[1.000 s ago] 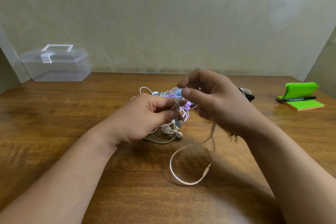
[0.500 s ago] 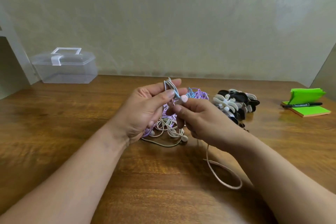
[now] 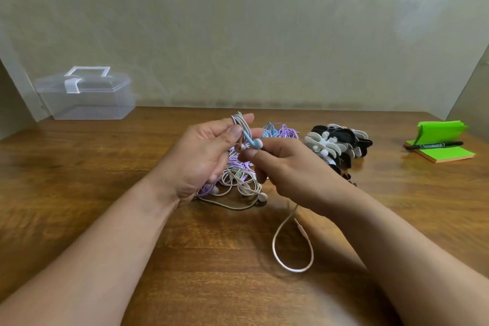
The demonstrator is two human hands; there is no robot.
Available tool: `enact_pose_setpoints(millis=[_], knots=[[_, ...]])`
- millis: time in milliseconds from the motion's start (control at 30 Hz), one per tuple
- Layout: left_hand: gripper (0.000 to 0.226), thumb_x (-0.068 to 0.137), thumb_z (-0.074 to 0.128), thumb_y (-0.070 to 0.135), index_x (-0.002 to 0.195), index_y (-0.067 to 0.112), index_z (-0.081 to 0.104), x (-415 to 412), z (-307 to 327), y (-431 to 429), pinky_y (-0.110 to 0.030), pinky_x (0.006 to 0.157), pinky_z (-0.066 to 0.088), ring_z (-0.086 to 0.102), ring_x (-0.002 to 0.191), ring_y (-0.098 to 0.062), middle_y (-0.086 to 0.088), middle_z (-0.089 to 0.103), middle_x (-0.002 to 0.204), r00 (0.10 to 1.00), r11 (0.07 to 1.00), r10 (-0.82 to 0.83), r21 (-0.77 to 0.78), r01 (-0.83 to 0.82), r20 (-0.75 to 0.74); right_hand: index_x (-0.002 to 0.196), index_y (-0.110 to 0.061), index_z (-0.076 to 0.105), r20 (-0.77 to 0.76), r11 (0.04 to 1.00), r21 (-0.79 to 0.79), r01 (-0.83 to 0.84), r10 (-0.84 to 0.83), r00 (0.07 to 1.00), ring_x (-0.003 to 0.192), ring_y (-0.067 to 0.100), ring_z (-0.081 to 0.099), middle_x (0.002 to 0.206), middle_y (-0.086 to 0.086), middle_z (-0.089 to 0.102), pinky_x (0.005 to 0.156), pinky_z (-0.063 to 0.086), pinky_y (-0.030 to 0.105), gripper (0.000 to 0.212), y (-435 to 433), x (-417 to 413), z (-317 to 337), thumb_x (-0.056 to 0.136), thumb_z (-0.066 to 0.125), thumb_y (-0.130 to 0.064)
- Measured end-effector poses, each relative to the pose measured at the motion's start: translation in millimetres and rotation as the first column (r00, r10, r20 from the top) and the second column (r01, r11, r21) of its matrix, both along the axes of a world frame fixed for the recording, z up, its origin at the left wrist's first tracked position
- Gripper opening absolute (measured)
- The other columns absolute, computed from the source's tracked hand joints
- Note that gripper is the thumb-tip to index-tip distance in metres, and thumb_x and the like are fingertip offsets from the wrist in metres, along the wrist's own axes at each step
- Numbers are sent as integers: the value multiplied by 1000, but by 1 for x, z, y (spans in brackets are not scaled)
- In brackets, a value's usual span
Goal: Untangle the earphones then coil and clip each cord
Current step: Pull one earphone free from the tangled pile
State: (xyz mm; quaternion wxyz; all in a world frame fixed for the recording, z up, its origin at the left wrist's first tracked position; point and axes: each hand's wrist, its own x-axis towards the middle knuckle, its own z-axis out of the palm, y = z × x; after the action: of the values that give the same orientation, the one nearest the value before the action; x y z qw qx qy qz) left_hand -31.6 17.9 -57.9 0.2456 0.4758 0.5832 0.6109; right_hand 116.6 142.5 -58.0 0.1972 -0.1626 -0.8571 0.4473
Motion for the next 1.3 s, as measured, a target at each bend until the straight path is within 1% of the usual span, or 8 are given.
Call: enact_pose_setpoints(millis=[200, 333, 467, 633, 700, 867, 1133, 1300], knots=[[31, 105, 53, 19, 133, 14, 66, 5, 1, 2, -20, 41, 27, 25, 29, -2, 4, 46, 37, 996, 997, 68, 18, -69, 50, 104, -15, 74, -42, 949, -312, -54, 43, 998, 52, 9, 40, 76, 6, 61, 50, 35, 27, 38, 0, -1, -1, 109, 49, -43], [32, 105, 56, 15, 135, 13, 66, 8, -1, 5, -19, 40, 43, 46, 36, 2, 18, 56, 45, 976, 983, 184, 3, -185, -118, 101, -15, 76, 32, 987, -158, 25, -21, 999, 53, 12, 49, 69, 1, 65, 51, 42, 33, 36, -2, -1, -1, 108, 53, -42], [25, 103, 64, 26, 124, 35, 74, 5, -7, 2, -47, 56, 60, 63, 65, 0, 18, 78, 103, 930, 963, 252, -26, -269, -269, 88, -7, 71, 55, 976, 182, 120, -132, 990, 50, 9, 51, 74, 11, 70, 57, 51, 42, 29, -1, 2, 3, 101, 61, -31], [21, 101, 64, 33, 118, 34, 76, 2, -6, 2, -57, 70, 63, 76, 86, -28, 30, 72, 115, 864, 925, 371, 59, -374, -340, 84, -19, 76, 120, 982, 180, 60, -82, 989, 50, 4, 61, 69, -5, 74, 62, 59, 37, 23, -7, 5, 11, 100, 63, -29], [24, 98, 62, 39, 116, 36, 77, -1, -6, 1, -55, 82, 62, 74, 97, -33, 28, 74, 108, 833, 903, 421, 77, -423, -360, 85, -21, 74, 119, 972, 232, 25, -54, 991, 56, 6, 65, 71, -4, 74, 64, 57, 33, 24, -10, 4, 9, 102, 62, -32], [23, 95, 58, 49, 114, 53, 70, 2, -6, -3, -47, 59, 62, 66, 54, -23, 7, 65, 62, 784, 905, 365, -7, -425, -502, 83, -23, 67, -162, 886, 410, 215, -162, 974, 64, 10, 55, 64, -7, 61, 57, 39, 25, 22, -8, 3, 4, 101, 64, -35], [16, 100, 67, 37, 89, 34, 78, 14, -1, -8, -27, 58, 37, 51, 56, 5, 18, 65, 63, 840, 973, -25, -207, -105, -541, 85, -24, 74, -230, 959, 274, 69, -4, 973, 61, 3, 53, 69, -11, 66, 57, 37, 14, 12, 15, 16, 18, 95, 76, -28], [23, 102, 58, 14, 101, 0, 76, 18, 10, -15, -14, 73, 49, 68, 76, -2, -13, 77, 86, 940, 960, -265, -154, 235, -215, 87, -12, 72, -255, 982, -125, -141, 106, 961, 72, 20, 59, 76, 6, 70, 65, 49, 26, 16, 32, 17, 15, 96, 72, -26]])
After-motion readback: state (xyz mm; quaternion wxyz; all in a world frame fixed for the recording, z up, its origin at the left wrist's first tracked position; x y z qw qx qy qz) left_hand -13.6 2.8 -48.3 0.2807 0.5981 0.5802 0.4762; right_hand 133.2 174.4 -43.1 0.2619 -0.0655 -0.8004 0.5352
